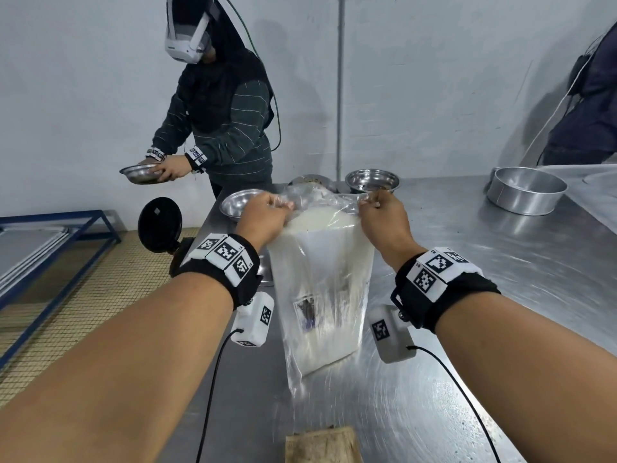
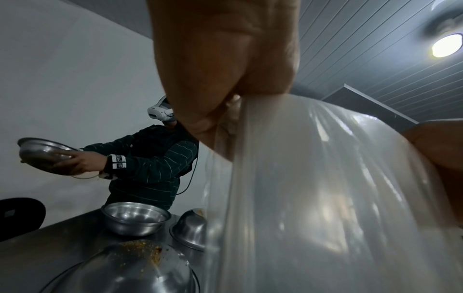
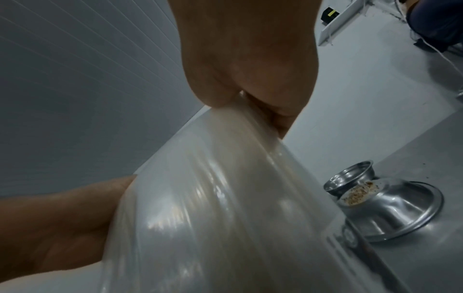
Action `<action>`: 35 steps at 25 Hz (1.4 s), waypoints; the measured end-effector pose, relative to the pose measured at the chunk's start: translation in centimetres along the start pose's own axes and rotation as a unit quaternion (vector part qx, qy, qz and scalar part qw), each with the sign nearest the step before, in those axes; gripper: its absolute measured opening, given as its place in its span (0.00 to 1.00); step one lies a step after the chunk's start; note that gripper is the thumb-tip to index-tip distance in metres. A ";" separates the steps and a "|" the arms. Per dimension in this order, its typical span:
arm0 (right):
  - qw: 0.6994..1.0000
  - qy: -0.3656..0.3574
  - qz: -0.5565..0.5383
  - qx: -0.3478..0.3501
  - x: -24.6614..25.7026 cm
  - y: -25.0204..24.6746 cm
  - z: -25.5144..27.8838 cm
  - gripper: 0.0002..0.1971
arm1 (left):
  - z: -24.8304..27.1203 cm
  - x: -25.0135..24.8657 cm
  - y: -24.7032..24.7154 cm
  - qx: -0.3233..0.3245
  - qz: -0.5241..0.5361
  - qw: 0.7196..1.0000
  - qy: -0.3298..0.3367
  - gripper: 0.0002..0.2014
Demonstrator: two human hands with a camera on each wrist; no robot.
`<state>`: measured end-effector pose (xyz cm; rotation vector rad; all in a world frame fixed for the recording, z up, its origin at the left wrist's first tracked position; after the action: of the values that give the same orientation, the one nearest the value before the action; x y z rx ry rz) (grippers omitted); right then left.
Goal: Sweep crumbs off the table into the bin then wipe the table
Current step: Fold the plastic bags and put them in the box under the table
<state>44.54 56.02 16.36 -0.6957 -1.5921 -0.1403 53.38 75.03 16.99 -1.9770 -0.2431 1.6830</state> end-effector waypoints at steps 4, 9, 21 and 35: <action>0.992 0.082 0.067 0.068 0.3 0.1 -1.5 0.05 | -0.6 0.6 -0.9 0.065 -0.060 0.991 -0.101 0.20; 0.980 -0.012 0.172 0.095 2.5 -0.2 -1.3 0.27 | -0.1 -1.7 -1.7 0.051 -0.204 0.978 -0.006 0.23; 0.869 -0.067 0.272 0.408 4.2 0.4 -0.8 0.55 | -0.8 -2.5 -0.7 0.233 -0.292 0.927 0.029 0.20; 0.941 -0.051 0.125 0.310 0.0 -0.4 -1.0 0.51 | 2.1 0.9 -0.4 0.084 0.051 0.995 0.025 0.14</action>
<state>45.20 55.28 16.67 -0.4015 -1.5125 0.5736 51.63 76.41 16.21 -1.9305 0.0177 1.6551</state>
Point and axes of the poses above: each hand's wrist, its own z-axis away from the middle knuckle, its own y-axis out of the palm, x = y × z, the point moved 2 cm from there along -z, towards the middle knuckle, and after that the axes turned 6 degrees about x, right-handed, at the moved point
